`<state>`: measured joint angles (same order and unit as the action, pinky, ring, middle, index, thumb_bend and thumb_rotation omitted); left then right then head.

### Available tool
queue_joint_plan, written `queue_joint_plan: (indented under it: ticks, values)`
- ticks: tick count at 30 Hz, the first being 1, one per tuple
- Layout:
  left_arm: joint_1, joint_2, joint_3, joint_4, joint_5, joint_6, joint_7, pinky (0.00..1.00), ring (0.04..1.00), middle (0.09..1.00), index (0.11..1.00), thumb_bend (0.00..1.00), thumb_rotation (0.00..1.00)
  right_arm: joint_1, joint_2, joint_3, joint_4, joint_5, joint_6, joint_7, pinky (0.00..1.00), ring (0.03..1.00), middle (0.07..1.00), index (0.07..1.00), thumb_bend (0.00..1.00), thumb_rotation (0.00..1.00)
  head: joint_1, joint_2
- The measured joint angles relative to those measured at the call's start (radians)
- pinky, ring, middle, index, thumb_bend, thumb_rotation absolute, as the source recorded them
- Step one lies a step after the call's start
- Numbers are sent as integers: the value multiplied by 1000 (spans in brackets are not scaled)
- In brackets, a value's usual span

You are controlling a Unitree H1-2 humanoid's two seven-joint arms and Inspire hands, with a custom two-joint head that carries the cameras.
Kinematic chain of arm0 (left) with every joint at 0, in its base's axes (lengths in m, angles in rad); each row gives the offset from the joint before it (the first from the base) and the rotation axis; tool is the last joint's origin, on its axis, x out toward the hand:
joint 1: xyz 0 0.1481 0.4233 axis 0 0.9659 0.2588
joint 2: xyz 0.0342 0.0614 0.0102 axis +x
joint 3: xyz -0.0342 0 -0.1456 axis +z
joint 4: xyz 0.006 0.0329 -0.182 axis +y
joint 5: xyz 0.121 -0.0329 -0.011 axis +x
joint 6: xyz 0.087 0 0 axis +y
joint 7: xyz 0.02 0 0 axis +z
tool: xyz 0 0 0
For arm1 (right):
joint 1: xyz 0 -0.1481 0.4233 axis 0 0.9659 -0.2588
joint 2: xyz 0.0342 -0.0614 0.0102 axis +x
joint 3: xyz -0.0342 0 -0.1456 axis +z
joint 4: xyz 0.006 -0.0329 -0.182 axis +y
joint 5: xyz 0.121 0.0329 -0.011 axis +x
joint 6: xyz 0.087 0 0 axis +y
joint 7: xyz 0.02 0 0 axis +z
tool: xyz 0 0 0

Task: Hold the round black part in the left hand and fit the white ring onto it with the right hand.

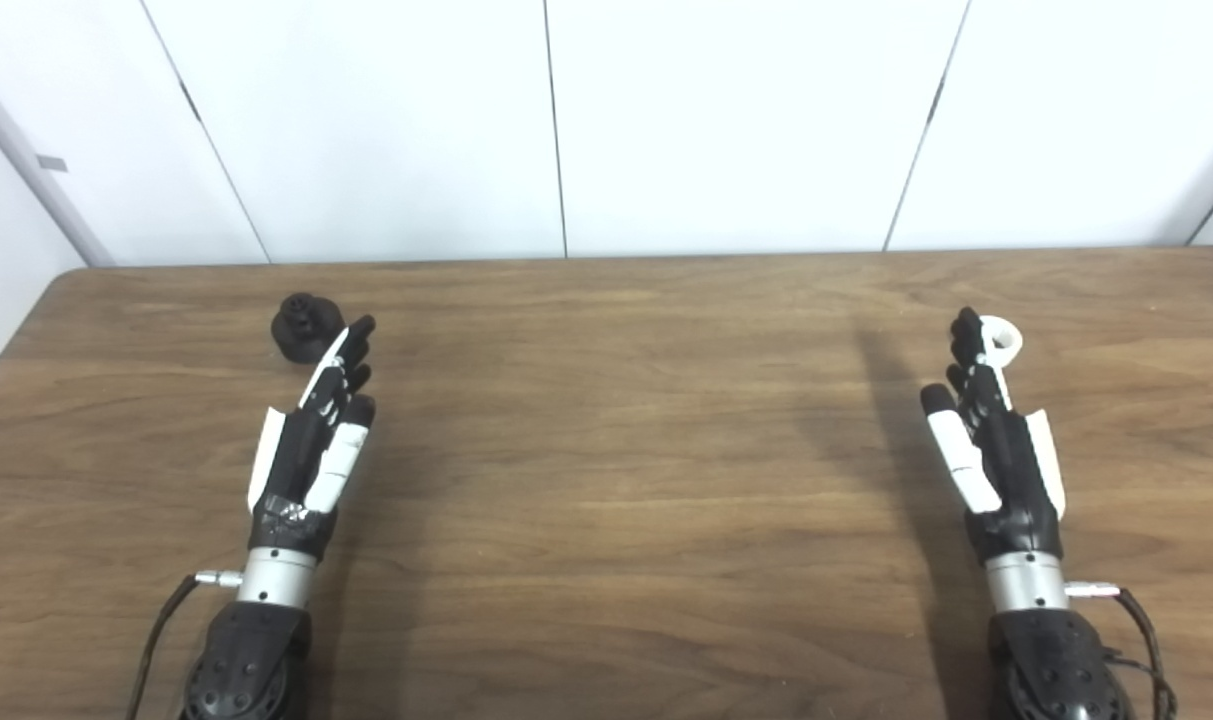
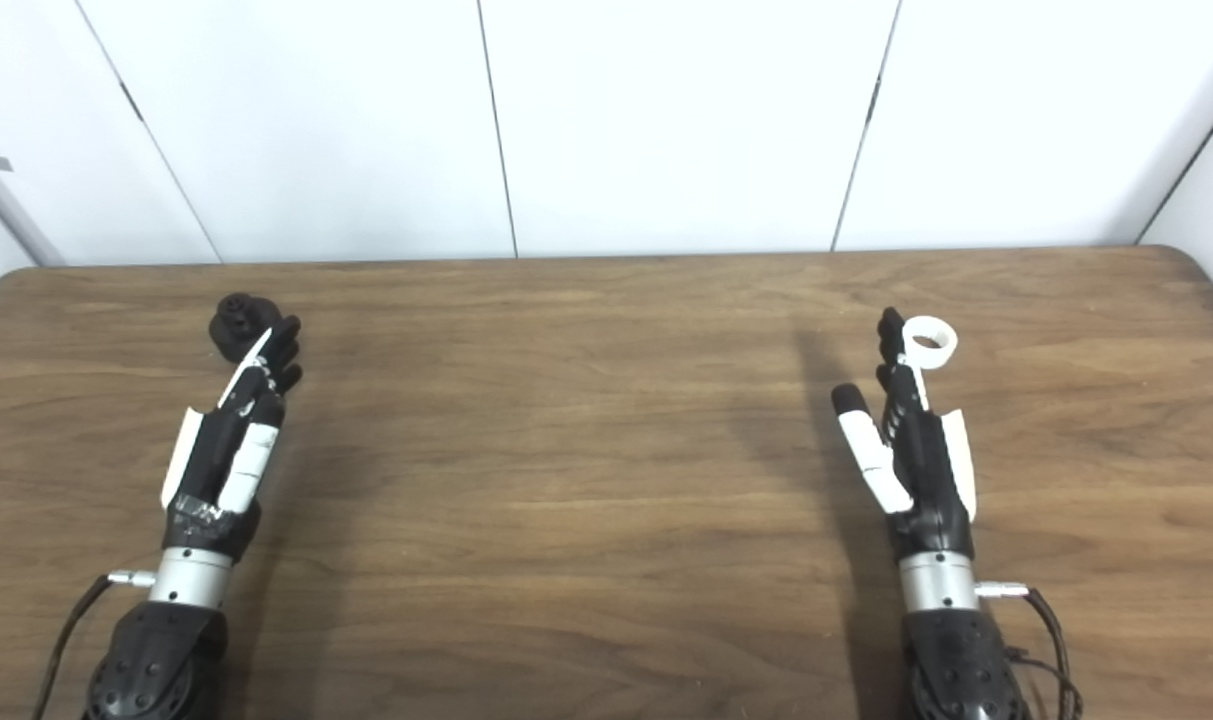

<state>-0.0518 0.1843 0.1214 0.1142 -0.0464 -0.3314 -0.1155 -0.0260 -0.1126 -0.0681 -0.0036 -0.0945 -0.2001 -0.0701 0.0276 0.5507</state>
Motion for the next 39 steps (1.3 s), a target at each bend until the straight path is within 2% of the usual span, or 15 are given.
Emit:
queue_joint_plan:
  ticks: [15, 18, 20, 22, 27, 30, 32, 35, 39]
  values:
    - [0, 0, 0, 2, 0, -2, -1, 967, 995, 988, 953, 736, 812, -2, -1, 1, 4, -6, -4, 0, 996, 1000, 988, 994, 462, 805, 2, -2]
    - [0, 1, 0, 3, 15, -13, 6, 867, 961, 966, 938, 732, 725, -3, -1, 1, 6, -6, -4, 0, 972, 992, 982, 988, 460, 800, 2, -3]
    - [0, 1, 0, 7, 62, -58, 36, 843, 933, 945, 918, 747, 655, -3, -1, 1, 6, -7, -4, 0, 972, 992, 982, 989, 451, 798, 6, -3]
    - [-3, 1, -1, 13, 110, -94, 66, 861, 932, 943, 907, 771, 612, -4, -1, 1, 7, -8, -4, 0, 995, 999, 987, 994, 444, 805, 15, -3]
    - [-4, 1, -4, 17, 134, -97, 97, 882, 948, 953, 906, 760, 482, -4, -3, 1, 9, -3, -4, 2, 936, 993, 992, 998, 438, 807, 40, -3]
    - [-4, 2, -7, 11, 168, -97, 126, 895, 955, 960, 905, 751, 398, -4, -6, 2, 9, 1, -4, 6, 954, 994, 991, 996, 441, 808, 40, -5]
    - [-4, 3, -13, 2, 223, -100, 162, 918, 954, 955, 896, 771, 352, -5, -6, 2, 10, 4, -4, 12, 990, 999, 990, 995, 424, 789, 46, -8]
    - [-11, 22, -42, 2, 322, -104, 258, 900, 936, 939, 888, 751, 278, -7, -6, 4, 11, 9, -5, 19, 952, 992, 989, 995, 405, 789, 52, -9]
    - [-44, 117, -121, 54, 488, -112, 440, 867, 916, 922, 872, 768, 197, -10, -7, 5, 16, 7, -17, 19, 961, 998, 993, 996, 414, 798, 77, -23]
